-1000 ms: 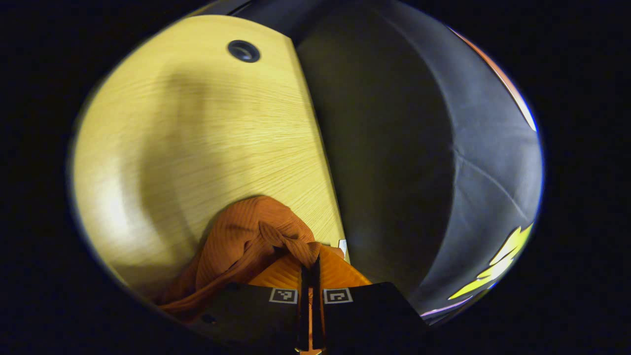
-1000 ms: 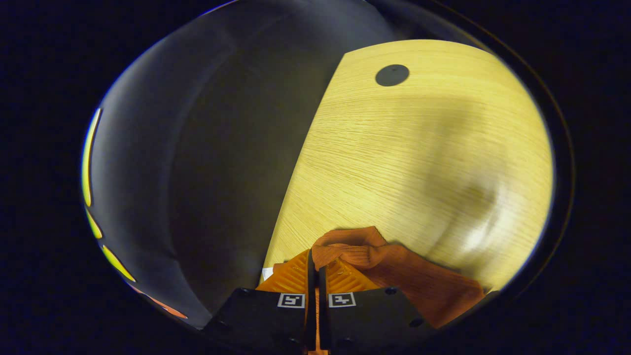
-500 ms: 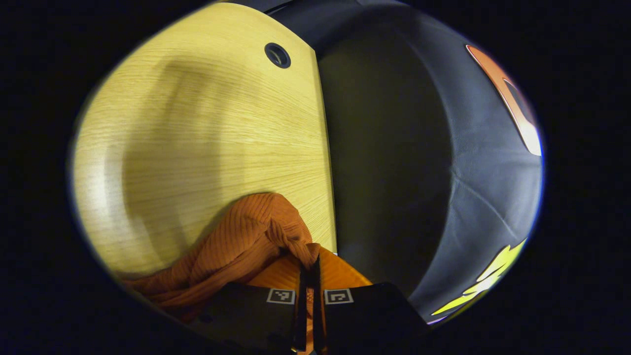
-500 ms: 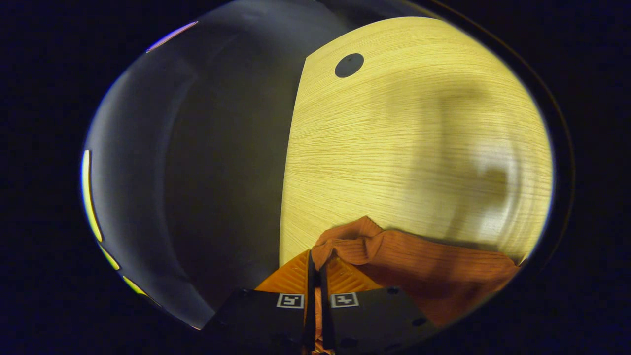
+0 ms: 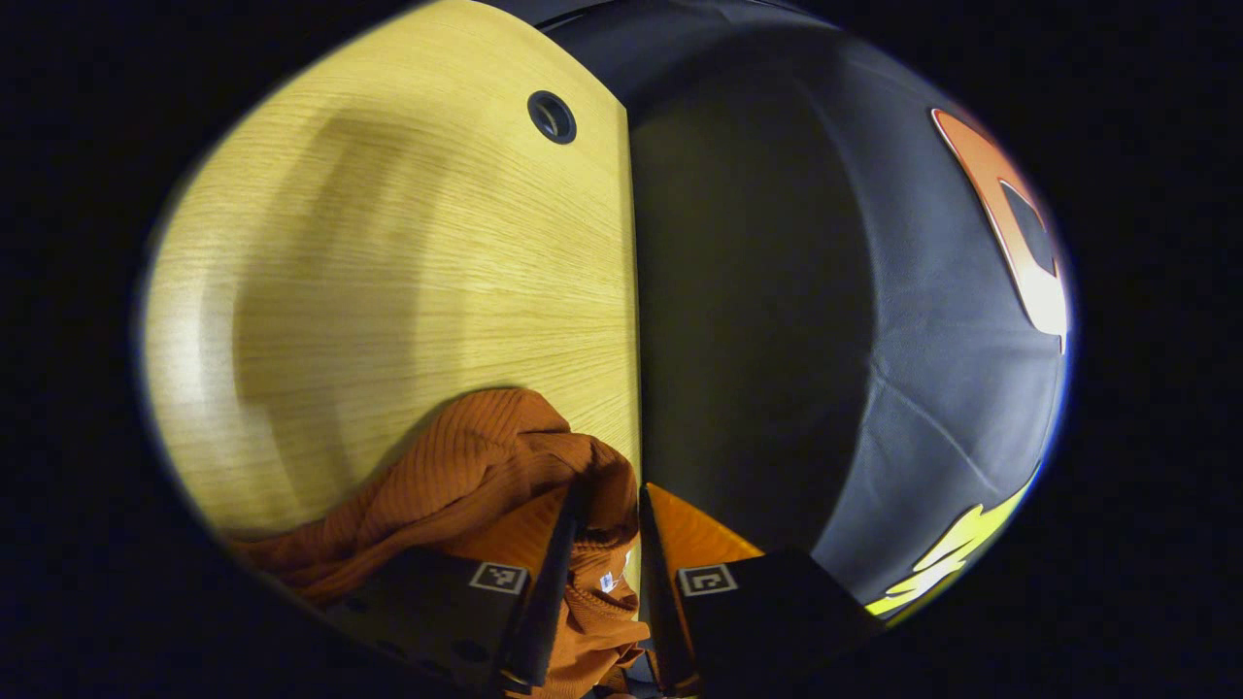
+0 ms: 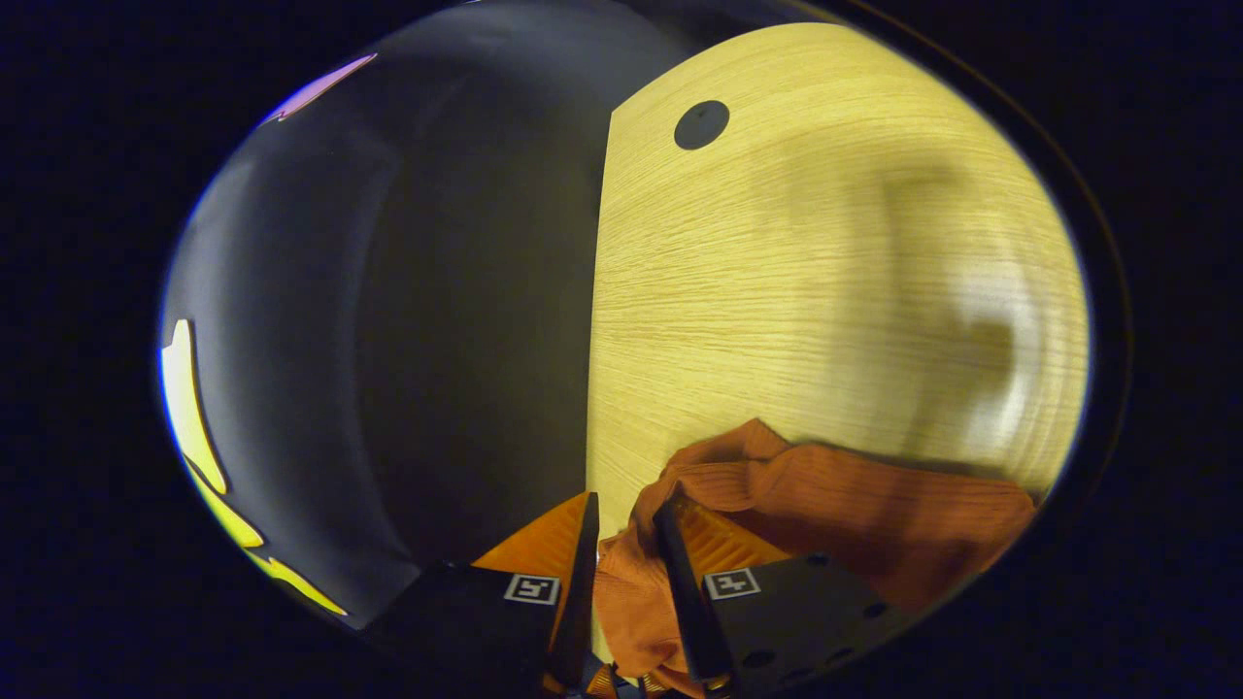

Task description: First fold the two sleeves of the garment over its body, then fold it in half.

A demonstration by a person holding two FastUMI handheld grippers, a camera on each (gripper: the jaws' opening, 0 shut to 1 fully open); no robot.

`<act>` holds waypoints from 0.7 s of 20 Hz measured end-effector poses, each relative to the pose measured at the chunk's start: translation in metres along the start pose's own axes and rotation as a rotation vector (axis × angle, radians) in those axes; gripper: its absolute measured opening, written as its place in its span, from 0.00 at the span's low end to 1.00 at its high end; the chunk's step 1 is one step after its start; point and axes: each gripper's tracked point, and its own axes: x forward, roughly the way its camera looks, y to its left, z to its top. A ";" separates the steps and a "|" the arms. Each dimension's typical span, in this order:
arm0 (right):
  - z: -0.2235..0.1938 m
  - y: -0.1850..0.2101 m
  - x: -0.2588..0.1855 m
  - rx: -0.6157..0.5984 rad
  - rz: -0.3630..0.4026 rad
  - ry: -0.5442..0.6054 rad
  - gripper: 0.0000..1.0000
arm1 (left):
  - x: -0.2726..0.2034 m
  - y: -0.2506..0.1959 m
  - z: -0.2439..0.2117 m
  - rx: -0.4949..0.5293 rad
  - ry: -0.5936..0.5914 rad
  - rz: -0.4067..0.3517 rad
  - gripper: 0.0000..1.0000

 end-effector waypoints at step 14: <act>-0.009 0.055 -0.024 -0.048 0.104 0.082 0.71 | -0.013 -0.046 0.003 -0.006 -0.018 -0.083 0.94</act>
